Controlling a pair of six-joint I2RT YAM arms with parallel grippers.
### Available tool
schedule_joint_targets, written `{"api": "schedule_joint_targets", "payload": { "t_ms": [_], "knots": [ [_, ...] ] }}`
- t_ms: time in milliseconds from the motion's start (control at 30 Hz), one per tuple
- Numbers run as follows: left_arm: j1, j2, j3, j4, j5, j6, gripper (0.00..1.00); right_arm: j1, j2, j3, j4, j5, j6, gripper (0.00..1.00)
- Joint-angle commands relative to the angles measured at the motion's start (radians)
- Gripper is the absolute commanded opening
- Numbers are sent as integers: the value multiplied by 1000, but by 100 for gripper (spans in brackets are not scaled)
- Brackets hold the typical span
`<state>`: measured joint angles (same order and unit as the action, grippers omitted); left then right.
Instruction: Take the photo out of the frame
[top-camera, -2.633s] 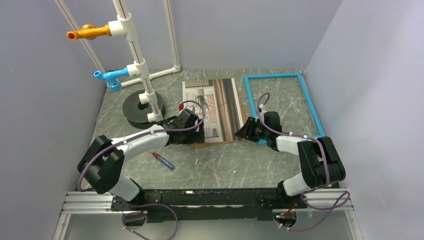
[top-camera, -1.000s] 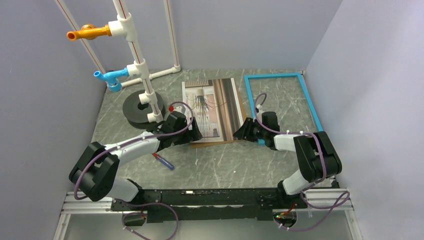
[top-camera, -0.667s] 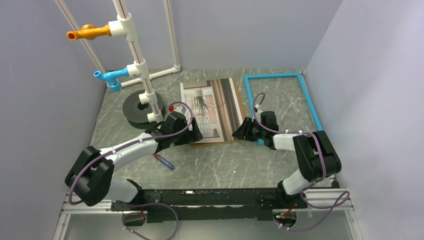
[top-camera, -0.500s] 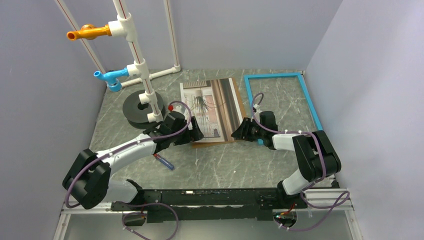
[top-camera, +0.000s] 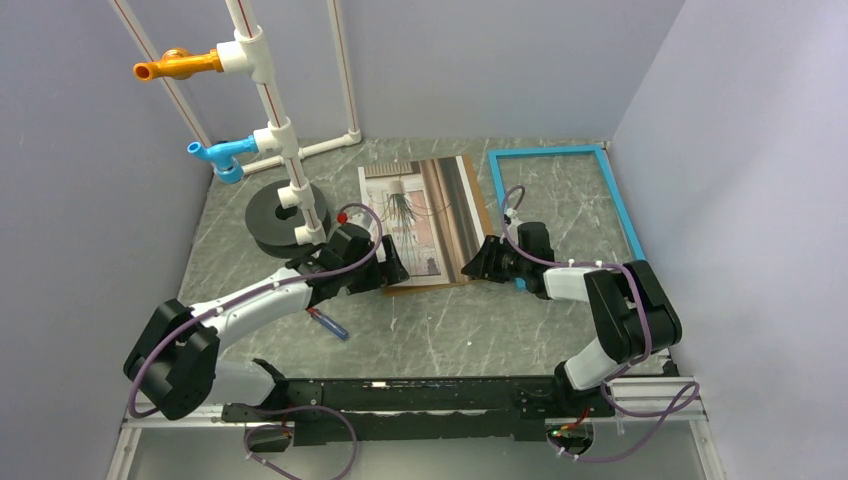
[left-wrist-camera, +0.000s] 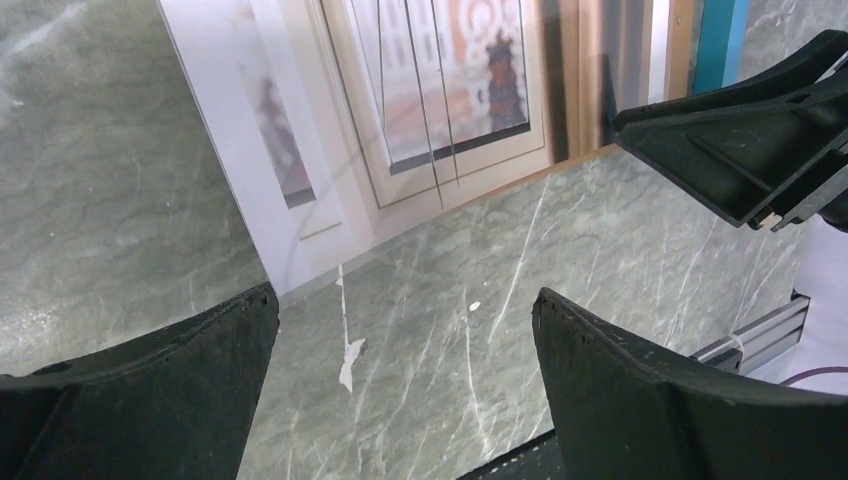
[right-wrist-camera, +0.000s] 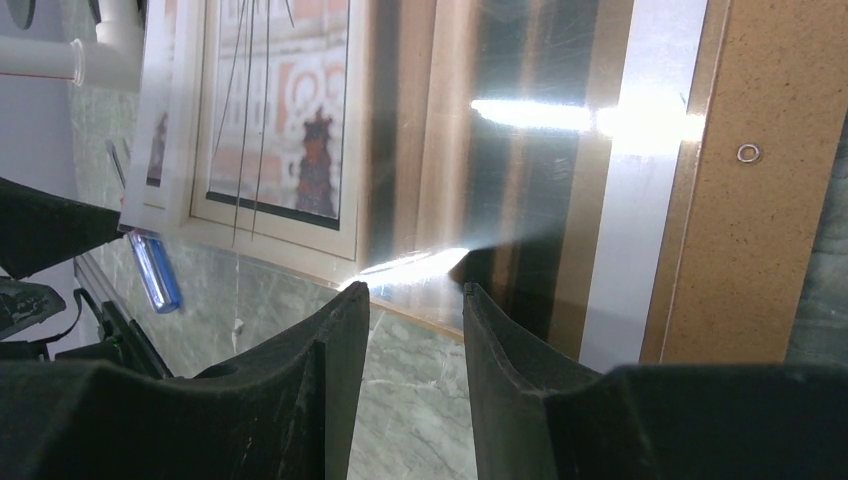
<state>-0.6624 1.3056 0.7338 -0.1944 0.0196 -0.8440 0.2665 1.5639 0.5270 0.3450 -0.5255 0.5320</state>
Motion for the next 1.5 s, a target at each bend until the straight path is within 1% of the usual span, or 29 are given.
{"api": "schedule_joint_targets", "payload": {
  "t_ms": [0,333,567,933,1067,1167,1200,1333,1467],
  "knots": [
    [-13,-20,64,-24,24,-18,99,8,13,21,-10,21,-24,42],
    [-37,35,141,-104,-7,16,99,13,19,26,-14,24,-27,42],
    [-55,71,221,-229,-17,32,99,18,26,32,-13,26,-28,42],
    [-70,47,213,-222,-17,20,99,24,28,34,-17,31,-30,42],
    [-69,39,194,-193,-17,16,99,26,28,35,-17,32,-32,42],
    [-70,30,158,-126,-17,10,96,30,23,35,-24,40,-37,42],
    [-70,30,154,-126,-48,7,95,30,20,36,-27,42,-40,42],
    [-68,32,126,-135,-100,1,99,36,6,34,-33,51,-49,43],
    [-41,35,82,-107,-97,4,99,41,-36,29,-41,85,-59,43]
  ]
}}
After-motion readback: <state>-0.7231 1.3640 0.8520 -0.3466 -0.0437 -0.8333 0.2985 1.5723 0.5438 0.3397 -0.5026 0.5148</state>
